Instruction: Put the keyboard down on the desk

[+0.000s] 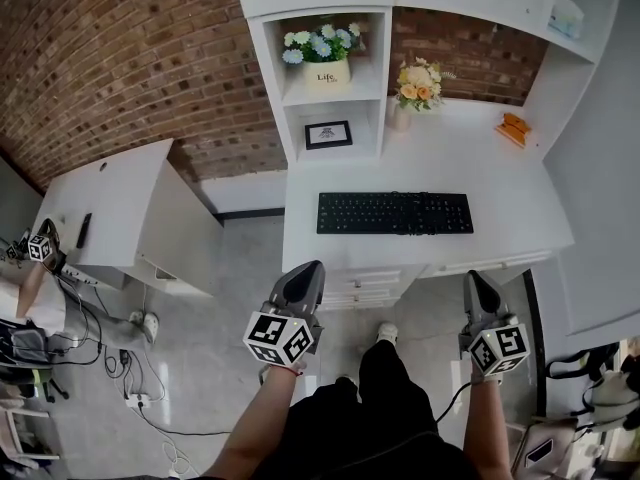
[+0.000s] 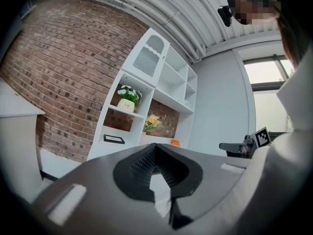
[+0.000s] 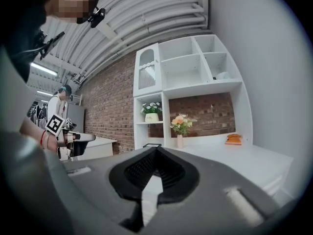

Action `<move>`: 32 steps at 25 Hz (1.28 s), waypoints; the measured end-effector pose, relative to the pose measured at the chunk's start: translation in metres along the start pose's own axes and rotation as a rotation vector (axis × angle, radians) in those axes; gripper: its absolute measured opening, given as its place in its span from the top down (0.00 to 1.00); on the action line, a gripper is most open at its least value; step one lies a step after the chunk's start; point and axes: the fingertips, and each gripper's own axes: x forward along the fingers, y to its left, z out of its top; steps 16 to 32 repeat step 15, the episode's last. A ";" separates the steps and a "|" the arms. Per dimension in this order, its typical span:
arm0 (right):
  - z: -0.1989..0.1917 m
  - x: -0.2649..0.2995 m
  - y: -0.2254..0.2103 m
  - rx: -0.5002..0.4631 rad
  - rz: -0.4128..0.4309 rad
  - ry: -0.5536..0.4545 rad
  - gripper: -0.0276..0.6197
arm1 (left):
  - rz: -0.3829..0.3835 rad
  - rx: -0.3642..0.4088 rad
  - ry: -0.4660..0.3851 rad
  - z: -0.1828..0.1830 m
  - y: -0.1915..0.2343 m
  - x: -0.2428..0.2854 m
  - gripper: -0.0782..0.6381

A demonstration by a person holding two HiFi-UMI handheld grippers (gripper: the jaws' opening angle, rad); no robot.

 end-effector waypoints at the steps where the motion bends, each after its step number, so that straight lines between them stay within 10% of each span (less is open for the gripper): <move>1: 0.000 -0.003 0.003 -0.002 -0.001 -0.003 0.96 | -0.005 0.005 -0.002 0.001 -0.002 -0.003 0.90; 32: 0.005 -0.032 0.036 0.000 -0.011 -0.020 0.96 | -0.033 0.012 -0.020 0.012 -0.018 -0.037 0.90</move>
